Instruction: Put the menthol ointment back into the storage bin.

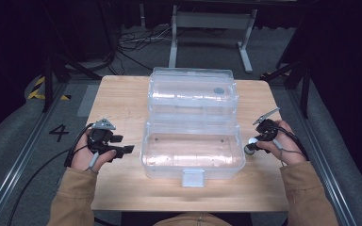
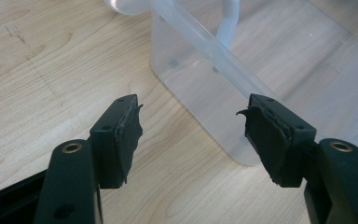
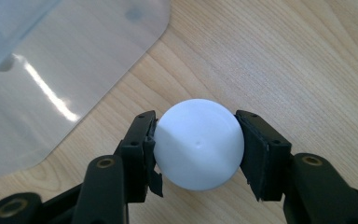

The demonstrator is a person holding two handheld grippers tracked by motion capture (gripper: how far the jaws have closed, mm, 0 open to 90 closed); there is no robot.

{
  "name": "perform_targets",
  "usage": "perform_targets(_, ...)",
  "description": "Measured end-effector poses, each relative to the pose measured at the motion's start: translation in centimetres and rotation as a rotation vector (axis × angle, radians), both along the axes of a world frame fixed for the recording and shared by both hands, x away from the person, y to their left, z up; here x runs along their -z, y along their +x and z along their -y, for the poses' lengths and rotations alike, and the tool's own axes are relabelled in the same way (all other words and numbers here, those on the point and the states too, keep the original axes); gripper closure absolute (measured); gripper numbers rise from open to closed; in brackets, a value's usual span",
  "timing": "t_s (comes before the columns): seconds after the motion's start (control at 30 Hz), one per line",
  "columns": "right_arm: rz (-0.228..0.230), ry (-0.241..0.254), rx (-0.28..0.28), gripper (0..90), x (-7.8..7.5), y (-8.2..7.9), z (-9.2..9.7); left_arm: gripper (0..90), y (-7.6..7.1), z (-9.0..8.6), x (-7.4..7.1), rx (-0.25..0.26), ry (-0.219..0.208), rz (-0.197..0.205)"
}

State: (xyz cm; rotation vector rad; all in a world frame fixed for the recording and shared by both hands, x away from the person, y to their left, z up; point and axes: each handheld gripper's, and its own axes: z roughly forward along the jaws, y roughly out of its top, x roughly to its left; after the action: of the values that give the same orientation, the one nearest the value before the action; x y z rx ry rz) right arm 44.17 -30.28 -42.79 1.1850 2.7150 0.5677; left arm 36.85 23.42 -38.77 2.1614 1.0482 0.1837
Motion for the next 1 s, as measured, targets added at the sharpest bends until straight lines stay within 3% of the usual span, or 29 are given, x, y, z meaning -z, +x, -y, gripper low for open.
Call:
perform_targets(0.3,0.009,0.032,0.007,50.6,-1.7,-0.5,0.2,36.2,-0.3,-0.3,0.1,-0.010,0.003,-0.007)
perform_targets(0.8,0.037,0.035,-0.020,50.6,-5.0,-1.1,-0.2,33.4,-1.0,-1.4,0.5,-0.035,0.016,-0.014)
perform_targets(1.0,0.050,0.010,-0.053,50.6,-6.4,-1.3,-0.8,33.2,-0.9,-1.3,0.4,-0.036,0.014,-0.010)
